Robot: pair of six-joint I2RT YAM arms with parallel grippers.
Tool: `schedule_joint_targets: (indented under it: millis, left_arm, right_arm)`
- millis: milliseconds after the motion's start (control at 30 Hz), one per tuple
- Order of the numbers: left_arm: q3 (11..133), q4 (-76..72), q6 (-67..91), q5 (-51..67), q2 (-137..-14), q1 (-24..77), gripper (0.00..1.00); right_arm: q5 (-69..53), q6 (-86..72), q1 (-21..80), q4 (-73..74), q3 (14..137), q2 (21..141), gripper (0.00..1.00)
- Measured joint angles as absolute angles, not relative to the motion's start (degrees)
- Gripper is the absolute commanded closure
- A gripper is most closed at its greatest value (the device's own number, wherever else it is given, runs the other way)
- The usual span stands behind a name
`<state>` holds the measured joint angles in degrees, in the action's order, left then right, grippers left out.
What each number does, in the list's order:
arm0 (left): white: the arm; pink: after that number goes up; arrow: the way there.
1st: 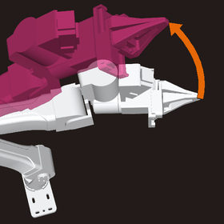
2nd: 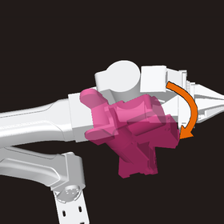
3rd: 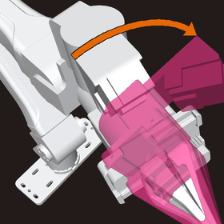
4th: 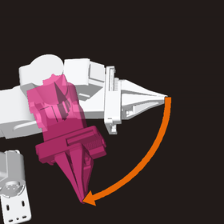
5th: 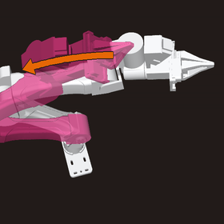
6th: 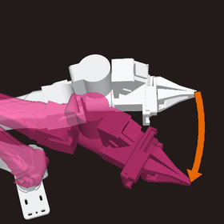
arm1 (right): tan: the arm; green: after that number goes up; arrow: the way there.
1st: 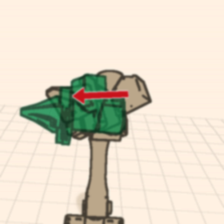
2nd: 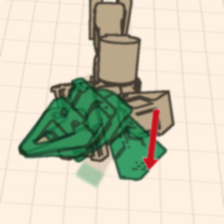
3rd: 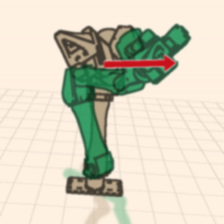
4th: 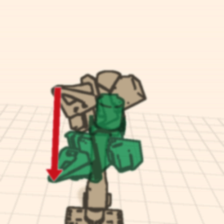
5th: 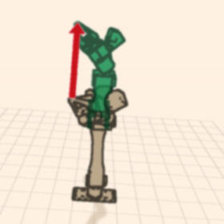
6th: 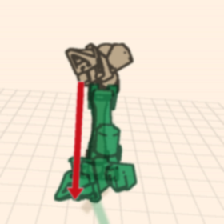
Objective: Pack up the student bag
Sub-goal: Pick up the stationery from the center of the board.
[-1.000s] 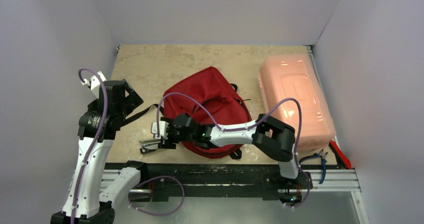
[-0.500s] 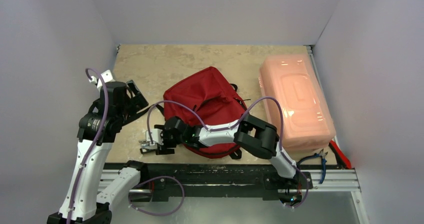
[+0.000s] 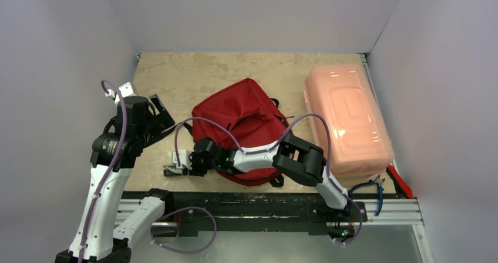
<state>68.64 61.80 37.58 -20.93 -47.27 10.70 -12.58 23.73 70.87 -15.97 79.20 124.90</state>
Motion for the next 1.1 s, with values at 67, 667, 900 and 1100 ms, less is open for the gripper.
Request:
schedule_joint_targets:
  millis: [67, 667, 900, 1100]
  left_arm:
    - [68.71, 61.8, 37.3, -20.78, -47.31, 10.7, 0.01]
    - [82.19, 64.55, 35.7, -20.23, -49.91, 10.72, 0.0]
    - [79.55, 61.01, 31.44, -9.98, -49.98, 10.92, 0.04]
    - [73.49, 52.4, 30.85, 14.0, -58.72, 11.0, 0.09]
  right_arm:
    - [-12.19, 21.87, 70.87, -17.76, 78.35, 124.86, 0.84]
    - [-6.15, -8.67, 68.12, -22.83, 68.27, 105.75, 1.0]
    - [0.62, -15.53, 61.32, -14.39, 57.56, 85.91, 1.0]
    - [9.67, -17.23, 60.12, -0.58, 50.74, 70.06, 1.0]
